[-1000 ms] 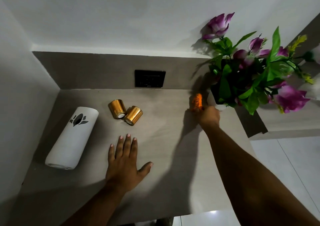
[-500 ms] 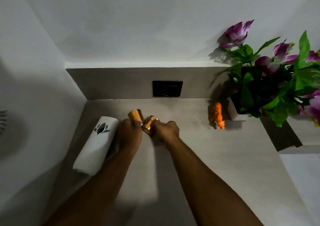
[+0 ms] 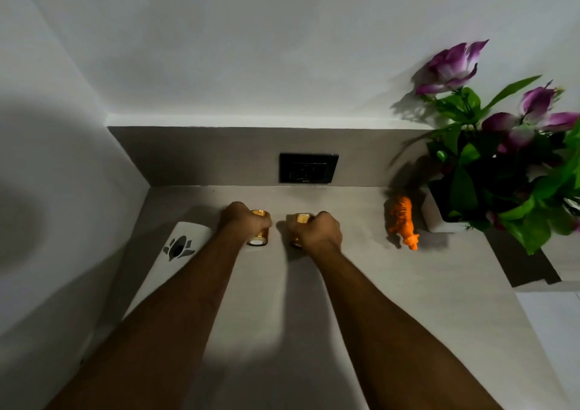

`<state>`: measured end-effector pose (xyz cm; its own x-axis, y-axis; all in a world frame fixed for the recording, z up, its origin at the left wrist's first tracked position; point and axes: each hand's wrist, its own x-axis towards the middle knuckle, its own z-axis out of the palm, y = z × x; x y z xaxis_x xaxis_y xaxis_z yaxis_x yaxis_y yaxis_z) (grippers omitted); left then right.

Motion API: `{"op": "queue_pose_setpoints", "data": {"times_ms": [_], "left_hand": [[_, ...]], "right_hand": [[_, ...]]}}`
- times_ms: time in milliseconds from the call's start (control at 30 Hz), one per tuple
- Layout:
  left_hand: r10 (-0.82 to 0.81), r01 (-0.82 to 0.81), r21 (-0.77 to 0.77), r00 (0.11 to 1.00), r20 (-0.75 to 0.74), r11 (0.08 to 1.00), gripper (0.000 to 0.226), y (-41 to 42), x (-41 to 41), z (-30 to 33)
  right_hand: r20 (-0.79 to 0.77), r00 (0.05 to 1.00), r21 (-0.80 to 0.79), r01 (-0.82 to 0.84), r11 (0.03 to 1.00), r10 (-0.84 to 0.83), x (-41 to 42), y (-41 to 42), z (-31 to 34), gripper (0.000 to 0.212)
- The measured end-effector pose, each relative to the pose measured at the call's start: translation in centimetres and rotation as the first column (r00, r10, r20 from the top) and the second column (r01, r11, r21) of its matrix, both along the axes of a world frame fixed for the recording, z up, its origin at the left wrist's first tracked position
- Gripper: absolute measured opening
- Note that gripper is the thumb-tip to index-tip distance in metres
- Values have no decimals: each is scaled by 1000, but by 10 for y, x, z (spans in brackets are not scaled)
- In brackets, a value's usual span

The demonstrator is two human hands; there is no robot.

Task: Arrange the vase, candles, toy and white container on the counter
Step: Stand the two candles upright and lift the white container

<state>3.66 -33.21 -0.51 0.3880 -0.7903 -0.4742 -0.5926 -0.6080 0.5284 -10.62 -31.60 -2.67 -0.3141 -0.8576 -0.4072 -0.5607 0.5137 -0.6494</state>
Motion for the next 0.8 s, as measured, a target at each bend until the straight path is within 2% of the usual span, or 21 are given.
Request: {"op": "queue_pose_setpoints", "data": {"times_ms": [133, 233, 300, 467, 633, 800], "left_hand": [[-6, -4, -136, 997, -74, 991, 56, -12, -6, 0], [-42, 10, -293, 994, -103, 956, 51, -20, -12, -3], [-74, 24, -369, 990, -124, 929, 51, -22, -16, -8], [-94, 12, -467, 984, -152, 884, 55, -14, -20, -25], [-87, 16, -471, 988, -128, 882, 58, -4, -20, -35], [-134, 68, -435, 983, -124, 898, 93, 9, -15, -20]], "right_hand": [[-32, 999, -166, 8, 986, -13, -34, -18, -2, 48], [-38, 999, -365, -7, 931, -8, -48, -24, 0, 52], [-23, 1000, -421, -2, 907, -8, -51, -23, -2, 55], [-8, 999, -390, -33, 920, 33, -55, -14, -22, 59], [22, 998, -387, -40, 921, 52, -60, -12, -28, 68], [7, 996, -318, -85, 944, 92, -69, 8, -26, 94]]}}
